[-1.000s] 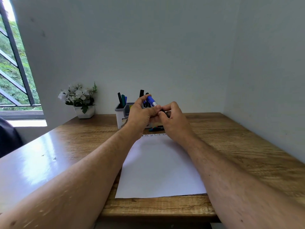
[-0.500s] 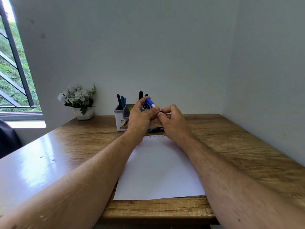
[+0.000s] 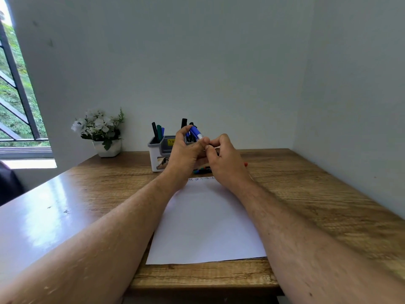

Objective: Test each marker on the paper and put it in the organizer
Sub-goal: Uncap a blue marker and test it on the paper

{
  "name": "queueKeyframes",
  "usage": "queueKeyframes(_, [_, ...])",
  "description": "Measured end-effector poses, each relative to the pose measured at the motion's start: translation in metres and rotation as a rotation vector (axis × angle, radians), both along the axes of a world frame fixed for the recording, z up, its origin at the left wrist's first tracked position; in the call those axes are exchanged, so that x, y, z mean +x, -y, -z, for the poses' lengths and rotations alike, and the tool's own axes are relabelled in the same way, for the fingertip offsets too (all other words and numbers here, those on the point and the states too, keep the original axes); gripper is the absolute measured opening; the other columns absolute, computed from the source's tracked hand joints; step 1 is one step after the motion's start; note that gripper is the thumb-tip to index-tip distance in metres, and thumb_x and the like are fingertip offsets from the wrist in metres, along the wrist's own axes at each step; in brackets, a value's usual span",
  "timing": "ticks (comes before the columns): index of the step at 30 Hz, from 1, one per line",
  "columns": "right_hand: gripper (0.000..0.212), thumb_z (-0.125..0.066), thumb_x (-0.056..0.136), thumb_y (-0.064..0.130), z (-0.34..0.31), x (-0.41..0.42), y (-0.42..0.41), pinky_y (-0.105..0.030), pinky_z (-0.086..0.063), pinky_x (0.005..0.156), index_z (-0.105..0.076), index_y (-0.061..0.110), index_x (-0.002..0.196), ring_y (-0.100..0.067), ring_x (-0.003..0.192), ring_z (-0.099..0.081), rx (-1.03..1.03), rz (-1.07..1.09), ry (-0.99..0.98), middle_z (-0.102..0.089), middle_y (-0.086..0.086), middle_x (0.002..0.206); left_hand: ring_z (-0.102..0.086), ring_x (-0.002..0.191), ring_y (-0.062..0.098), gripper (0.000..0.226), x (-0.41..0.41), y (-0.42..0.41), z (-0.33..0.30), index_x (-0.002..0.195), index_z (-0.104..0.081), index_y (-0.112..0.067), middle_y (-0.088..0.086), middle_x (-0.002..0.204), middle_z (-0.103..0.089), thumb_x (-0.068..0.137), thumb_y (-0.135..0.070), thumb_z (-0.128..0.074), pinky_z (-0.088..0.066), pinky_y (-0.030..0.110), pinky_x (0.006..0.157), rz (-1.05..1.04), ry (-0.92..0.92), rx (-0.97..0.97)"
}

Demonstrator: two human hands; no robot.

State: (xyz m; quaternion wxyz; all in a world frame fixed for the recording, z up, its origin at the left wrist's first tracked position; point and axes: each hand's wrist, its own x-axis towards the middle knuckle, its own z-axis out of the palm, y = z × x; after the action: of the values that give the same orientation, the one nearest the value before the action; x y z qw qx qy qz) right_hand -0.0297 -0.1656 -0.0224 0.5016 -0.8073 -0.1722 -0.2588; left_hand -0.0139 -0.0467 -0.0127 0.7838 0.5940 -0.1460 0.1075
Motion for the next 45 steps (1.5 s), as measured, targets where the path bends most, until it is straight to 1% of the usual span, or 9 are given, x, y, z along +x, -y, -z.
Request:
queueKeyframes(8, [0.012,-0.047,0.104,0.026,-0.002,-0.001,-0.002,-0.006,-0.039,0.049,-0.047,0.014,0.105,-0.008,0.072,-0.055,0.055,-0.01,-0.028,-0.06,0.0,0.088,-0.073,0.073,0.015,0.062,0.001,0.004,-0.006,0.145,-0.037,-0.028,0.014,0.104,-0.068,0.091,-0.016,-0.066,-0.059,0.029,0.062,-0.034,-0.038,0.017])
queueKeyframes(11, [0.01,-0.047,0.104,0.023,-0.001,0.0,-0.002,-0.006,-0.039,0.048,-0.047,0.014,0.104,-0.01,0.07,-0.057,0.051,-0.007,-0.038,-0.061,-0.001,0.086,-0.073,0.072,0.011,0.057,-0.002,0.007,-0.003,0.144,-0.037,-0.026,0.003,0.094,-0.071,0.094,-0.017,-0.063,-0.059,0.028,0.062,-0.083,-0.018,0.063])
queueKeyframes(17, [0.014,-0.051,0.099,0.032,0.003,0.002,0.004,-0.033,-0.053,0.062,-0.049,0.02,0.105,-0.013,0.074,-0.065,-0.078,0.003,-0.051,-0.065,0.001,0.083,-0.07,0.083,0.017,0.062,0.001,0.004,0.0,0.149,-0.029,-0.03,0.007,0.104,-0.067,0.098,-0.006,-0.054,-0.059,0.041,0.082,-0.053,-0.097,0.112])
queueKeyframes(21, [0.021,-0.05,0.096,0.034,0.002,0.002,0.004,-0.027,-0.038,0.055,-0.055,0.027,0.115,-0.007,0.06,-0.054,-0.156,0.017,-0.047,-0.06,0.01,0.071,-0.071,0.082,0.018,0.064,0.002,-0.004,-0.003,0.147,-0.03,-0.031,0.005,0.092,-0.071,0.095,-0.003,-0.057,-0.06,0.036,0.077,-0.134,-0.022,0.122])
queueKeyframes(26, [0.034,-0.045,0.097,0.033,0.003,0.001,0.005,-0.028,-0.037,0.062,-0.047,0.025,0.13,-0.009,0.077,-0.051,-0.145,0.009,-0.081,-0.054,0.001,0.098,-0.073,0.085,0.027,0.07,0.01,-0.009,-0.007,0.146,-0.025,-0.033,0.012,0.092,-0.073,0.093,-0.012,-0.064,-0.06,0.032,0.076,-0.295,0.117,0.223])
queueKeyframes(30, [0.027,-0.042,0.096,0.023,0.002,0.001,0.005,-0.029,-0.036,0.06,-0.051,0.023,0.121,-0.01,0.077,-0.051,-0.187,0.02,-0.084,-0.056,0.001,0.099,-0.069,0.078,0.012,0.072,0.016,-0.013,-0.006,0.145,-0.024,-0.04,0.001,0.085,-0.069,0.093,-0.013,-0.065,-0.059,0.029,0.073,-0.549,0.311,0.453])
queueKeyframes(34, [0.023,-0.042,0.095,0.016,0.001,0.0,0.004,-0.026,-0.044,0.065,-0.06,0.016,0.109,-0.012,0.088,-0.057,-0.232,0.005,-0.063,-0.062,0.0,0.102,-0.066,0.079,0.001,0.068,0.014,-0.014,-0.012,0.145,-0.027,-0.035,-0.007,0.089,-0.064,0.094,-0.007,-0.061,-0.054,0.015,0.069,-0.665,0.431,0.379])
queueKeyframes(38, [0.021,-0.043,0.097,0.015,0.003,-0.001,0.004,-0.019,-0.044,0.066,-0.062,0.012,0.106,-0.014,0.091,-0.059,-0.27,0.002,-0.05,-0.064,-0.002,0.102,-0.066,0.078,0.0,0.059,0.021,-0.021,-0.014,0.137,-0.029,-0.035,-0.006,0.092,-0.064,0.095,-0.005,-0.057,-0.055,0.017,0.069,-0.733,0.49,0.306])
queueKeyframes(45, [0.021,-0.044,0.098,0.016,0.001,-0.002,0.002,-0.022,-0.043,0.065,-0.063,0.013,0.106,-0.013,0.088,-0.056,-0.276,0.002,-0.065,-0.064,-0.001,0.098,-0.067,0.086,0.01,0.061,0.029,-0.022,-0.011,0.134,-0.033,-0.043,-0.003,0.099,-0.062,0.094,-0.004,-0.057,-0.058,0.021,0.07,-0.714,0.485,0.349])
